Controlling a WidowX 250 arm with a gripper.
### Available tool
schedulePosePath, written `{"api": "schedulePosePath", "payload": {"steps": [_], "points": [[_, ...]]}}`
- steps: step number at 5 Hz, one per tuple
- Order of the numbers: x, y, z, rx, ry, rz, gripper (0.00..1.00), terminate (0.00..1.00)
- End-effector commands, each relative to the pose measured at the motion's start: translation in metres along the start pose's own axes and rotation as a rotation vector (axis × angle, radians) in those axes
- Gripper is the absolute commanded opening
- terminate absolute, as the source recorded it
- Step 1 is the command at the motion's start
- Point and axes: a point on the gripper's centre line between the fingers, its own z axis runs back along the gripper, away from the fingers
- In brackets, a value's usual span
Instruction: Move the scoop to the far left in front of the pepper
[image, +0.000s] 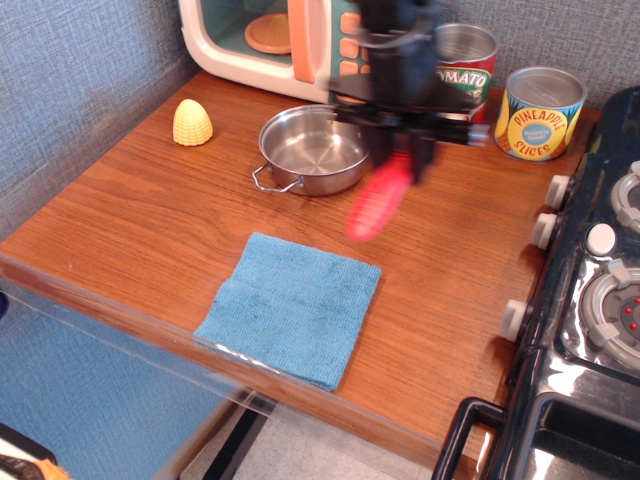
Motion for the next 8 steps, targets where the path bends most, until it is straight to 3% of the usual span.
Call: {"api": "schedulePosePath", "payload": {"steps": [1, 3, 5, 7, 8], "points": [[-0.027, 0.088, 0.051, 0.142, -0.01, -0.009, 0.0, 0.0], [-0.043, 0.178, 0.05, 0.196, 0.077, -0.007, 0.0, 0.0], [-0.043, 0.204, 0.009, 0.244, 0.1, -0.051, 0.0, 0.0], [-0.063, 0.228, -0.028, 0.256, 0.151, -0.004, 0.0, 0.0], [-0.063, 0.229, -0.031, 0.24, 0.167, 0.004, 1.0, 0.0]]}}
